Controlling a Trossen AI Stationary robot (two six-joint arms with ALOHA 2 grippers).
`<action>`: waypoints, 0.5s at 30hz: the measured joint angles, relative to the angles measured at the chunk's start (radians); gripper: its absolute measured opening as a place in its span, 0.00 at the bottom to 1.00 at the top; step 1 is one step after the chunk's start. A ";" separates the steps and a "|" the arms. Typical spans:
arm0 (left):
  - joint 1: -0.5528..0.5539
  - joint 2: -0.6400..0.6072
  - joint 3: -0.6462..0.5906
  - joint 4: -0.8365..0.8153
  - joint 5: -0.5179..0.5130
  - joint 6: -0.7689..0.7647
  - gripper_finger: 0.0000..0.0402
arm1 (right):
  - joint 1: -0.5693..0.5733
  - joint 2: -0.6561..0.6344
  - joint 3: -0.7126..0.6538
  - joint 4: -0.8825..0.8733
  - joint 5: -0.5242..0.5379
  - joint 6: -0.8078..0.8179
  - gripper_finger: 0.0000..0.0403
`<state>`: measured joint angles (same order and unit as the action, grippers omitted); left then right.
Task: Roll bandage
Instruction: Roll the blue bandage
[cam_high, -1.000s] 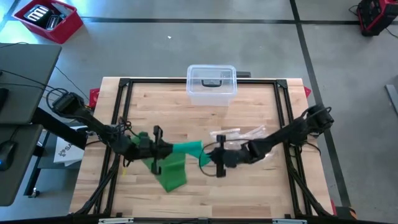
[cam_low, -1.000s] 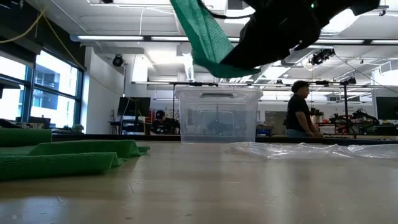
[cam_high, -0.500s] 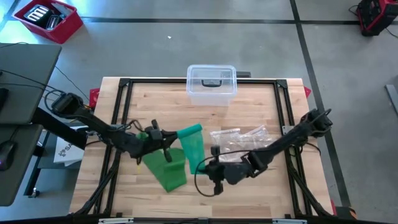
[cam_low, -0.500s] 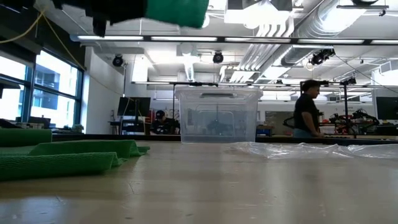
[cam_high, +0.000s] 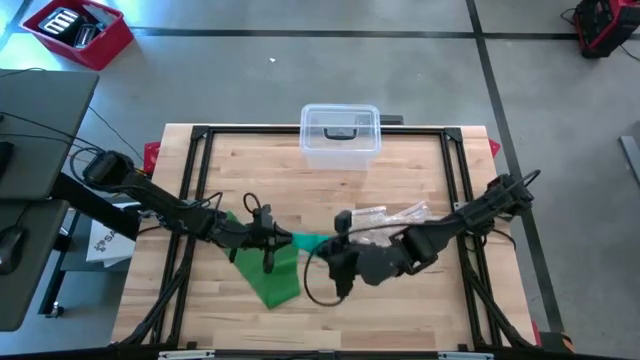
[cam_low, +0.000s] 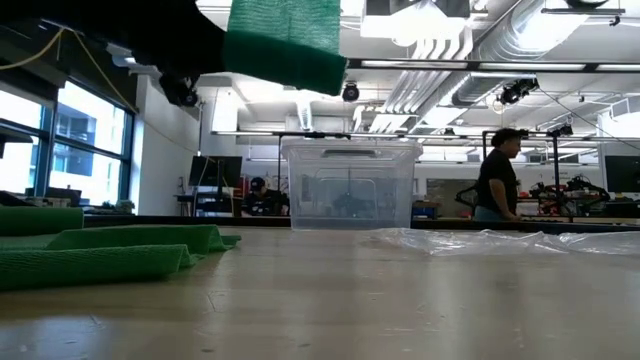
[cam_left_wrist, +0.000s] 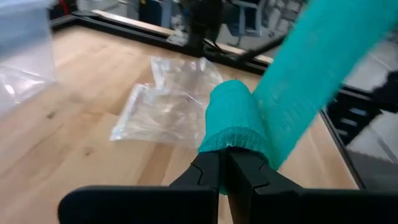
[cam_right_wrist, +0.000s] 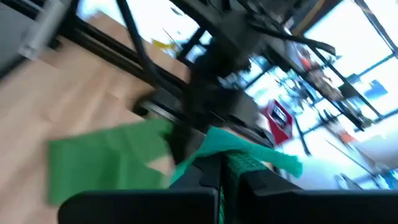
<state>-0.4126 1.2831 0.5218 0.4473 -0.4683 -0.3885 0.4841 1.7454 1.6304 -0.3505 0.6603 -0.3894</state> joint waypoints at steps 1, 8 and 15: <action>-0.001 0.003 0.000 0.000 0.011 0.003 0.00 | -0.008 0.000 0.012 -0.028 0.011 0.008 0.00; -0.006 0.009 0.000 -0.065 -0.067 0.005 0.00 | -0.008 0.000 0.054 -0.115 -0.137 0.058 0.00; -0.027 0.009 0.000 -0.079 0.017 0.033 0.00 | 0.042 0.000 0.058 -0.161 -0.250 0.183 0.00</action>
<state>-0.4398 1.2919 0.5217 0.3688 -0.4515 -0.3555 0.5260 1.7458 1.6882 -0.5111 0.4106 -0.2064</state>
